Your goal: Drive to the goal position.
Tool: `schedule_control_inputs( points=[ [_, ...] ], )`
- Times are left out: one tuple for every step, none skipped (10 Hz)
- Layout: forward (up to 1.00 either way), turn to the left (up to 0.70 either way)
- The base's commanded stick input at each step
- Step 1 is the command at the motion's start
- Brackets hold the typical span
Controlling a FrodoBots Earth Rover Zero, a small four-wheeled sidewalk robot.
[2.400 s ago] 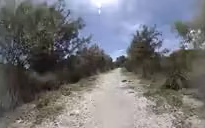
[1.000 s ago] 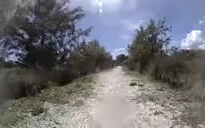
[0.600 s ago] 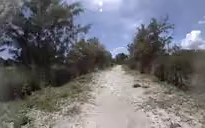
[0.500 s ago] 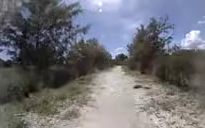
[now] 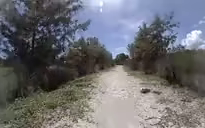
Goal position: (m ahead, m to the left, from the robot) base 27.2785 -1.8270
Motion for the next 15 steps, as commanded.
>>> schedule_control_inputs(
  points=[
    [0.69,0.0],
    [0.69,0.0],
    [0.69,0.0],
    [0.69,0.0],
    [0.69,0.0],
    [0.69,0.0],
    [0.69,0.0],
    [0.69,0.0],
    [0.69,0.0],
    [0.69,0.0],
    [0.7,0.0],
    [0.7,0.0],
    [0.7,0.0],
    [0.7,0.0],
    [0.7,0.0]
  ],
)
